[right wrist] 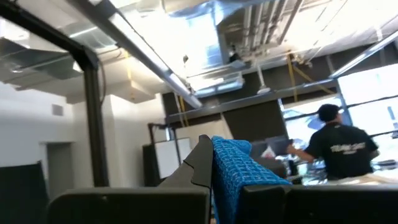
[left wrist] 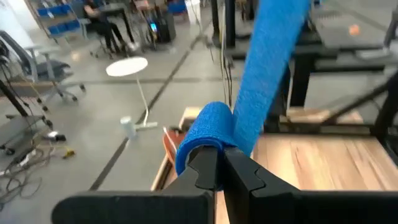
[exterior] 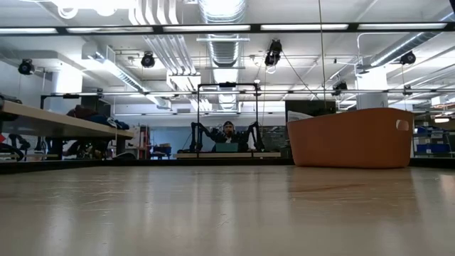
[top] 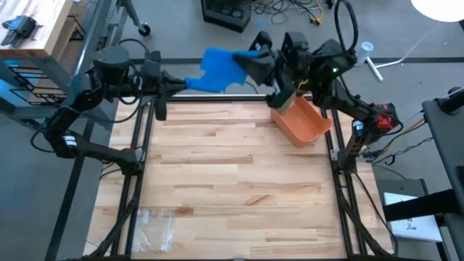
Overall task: Roll bandage
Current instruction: Roll the blue bandage
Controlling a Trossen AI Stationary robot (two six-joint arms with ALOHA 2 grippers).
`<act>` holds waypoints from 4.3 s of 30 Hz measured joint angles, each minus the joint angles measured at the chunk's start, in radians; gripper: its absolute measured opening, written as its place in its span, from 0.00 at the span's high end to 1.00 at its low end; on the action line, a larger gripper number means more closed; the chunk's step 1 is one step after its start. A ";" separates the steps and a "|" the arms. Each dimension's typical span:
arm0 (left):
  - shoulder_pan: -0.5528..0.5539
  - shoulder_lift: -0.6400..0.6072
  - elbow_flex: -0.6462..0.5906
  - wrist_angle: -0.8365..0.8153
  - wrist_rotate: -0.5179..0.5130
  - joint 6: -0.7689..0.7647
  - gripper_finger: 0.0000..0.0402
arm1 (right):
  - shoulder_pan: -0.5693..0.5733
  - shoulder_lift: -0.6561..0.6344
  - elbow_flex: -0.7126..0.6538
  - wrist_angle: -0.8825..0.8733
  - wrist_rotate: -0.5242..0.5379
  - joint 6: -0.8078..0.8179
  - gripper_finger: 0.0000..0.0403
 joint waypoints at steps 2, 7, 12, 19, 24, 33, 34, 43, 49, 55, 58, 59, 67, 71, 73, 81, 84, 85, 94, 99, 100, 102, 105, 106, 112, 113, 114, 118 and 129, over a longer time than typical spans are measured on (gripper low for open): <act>0.000 0.007 -0.002 -0.046 0.013 0.011 1.00 | -0.025 -0.007 0.000 -0.001 0.001 0.000 1.00; -0.008 0.026 -0.004 -0.144 0.131 0.006 1.00 | -0.076 -0.011 0.000 -0.004 0.002 0.000 1.00; -0.039 0.014 -0.004 -0.120 0.205 -0.001 1.00 | -0.130 -0.019 0.000 -0.023 0.004 0.005 1.00; -0.072 -0.012 -0.004 -0.118 0.267 -0.024 1.00 | -0.200 -0.021 0.000 -0.028 0.044 0.074 1.00; -0.090 0.001 -0.004 -0.046 0.362 -0.060 1.00 | -0.238 -0.011 0.000 -0.046 0.062 0.110 1.00; -0.101 0.024 -0.003 0.169 0.472 -0.075 1.00 | -0.254 0.036 -0.002 -0.146 0.090 0.258 1.00; -0.101 0.024 0.002 0.186 0.473 -0.075 1.00 | -0.254 0.038 -0.002 -0.158 0.092 0.289 1.00; -0.101 0.014 0.080 0.225 0.424 0.000 1.00 | -0.198 0.095 -0.002 -0.166 0.117 0.625 1.00; -0.101 0.005 0.108 0.192 0.422 0.059 1.00 | -0.193 0.136 -0.003 -0.172 0.120 0.827 1.00; -0.100 -0.015 0.110 0.165 0.416 0.115 1.00 | -0.188 0.158 -0.003 -0.172 0.120 0.922 1.00; -0.100 -0.029 0.110 0.159 0.408 0.133 1.00 | -0.185 0.159 -0.003 -0.172 0.120 0.930 1.00; -0.100 -0.035 0.111 0.153 0.395 0.135 1.00 | -0.184 0.159 -0.003 -0.172 0.124 0.931 1.00; -0.100 -0.025 0.110 0.095 0.398 0.128 1.00 | -0.184 0.157 -0.003 -0.164 0.144 0.923 1.00; -0.100 -0.010 0.103 0.098 0.433 0.141 1.00 | -0.184 0.156 -0.003 -0.228 0.144 0.916 1.00; -0.101 -0.007 0.103 0.112 0.475 0.139 1.00 | -0.184 0.156 -0.003 -0.280 0.143 0.906 1.00; -0.101 0.032 0.098 0.147 0.580 0.061 1.00 | -0.183 0.156 -0.003 -0.317 0.117 0.901 1.00; -0.101 0.051 0.098 0.142 0.582 0.053 1.00 | -0.183 0.154 -0.003 -0.291 0.117 0.881 1.00; -0.101 0.057 0.098 0.142 0.583 0.052 1.00 | -0.184 0.153 -0.002 -0.282 0.117 0.879 1.00; -0.102 0.073 0.097 0.130 0.595 0.012 1.00 | -0.211 0.122 -0.002 -0.278 0.151 0.852 1.00; -0.102 0.096 0.086 0.052 0.601 0.010 1.00 | -0.224 0.079 0.000 -0.233 0.164 0.821 1.00; -0.102 0.103 0.084 0.035 0.602 0.009 1.00 | -0.224 0.072 0.001 -0.232 0.171 0.809 1.00; -0.102 0.116 0.082 0.013 0.601 0.008 1.00 | -0.226 0.068 0.001 -0.237 0.187 0.782 1.00; -0.103 0.132 0.082 0.007 0.601 0.002 1.00 | -0.225 0.066 0.000 -0.282 0.197 0.754 1.00; -0.106 0.137 0.082 0.008 0.602 0.002 1.00 | -0.225 0.066 0.000 -0.308 0.198 0.744 1.00; -0.115 0.159 0.082 -0.006 0.647 -0.051 1.00 | -0.225 0.064 -0.001 -0.408 0.276 0.740 1.00; -0.115 0.163 0.082 -0.022 0.656 -0.054 1.00 | -0.225 0.064 -0.001 -0.380 0.273 0.745 1.00; -0.115 0.166 0.082 -0.040 0.657 -0.051 1.00 | -0.225 0.064 -0.001 -0.341 0.269 0.746 1.00; -0.115 0.170 0.082 -0.093 0.646 -0.007 1.00 | -0.225 0.038 -0.001 -0.213 0.264 0.725 1.00; -0.139 0.124 0.082 -0.031 0.644 0.001 1.00 | -0.225 -0.056 -0.001 -0.405 0.452 0.540 1.00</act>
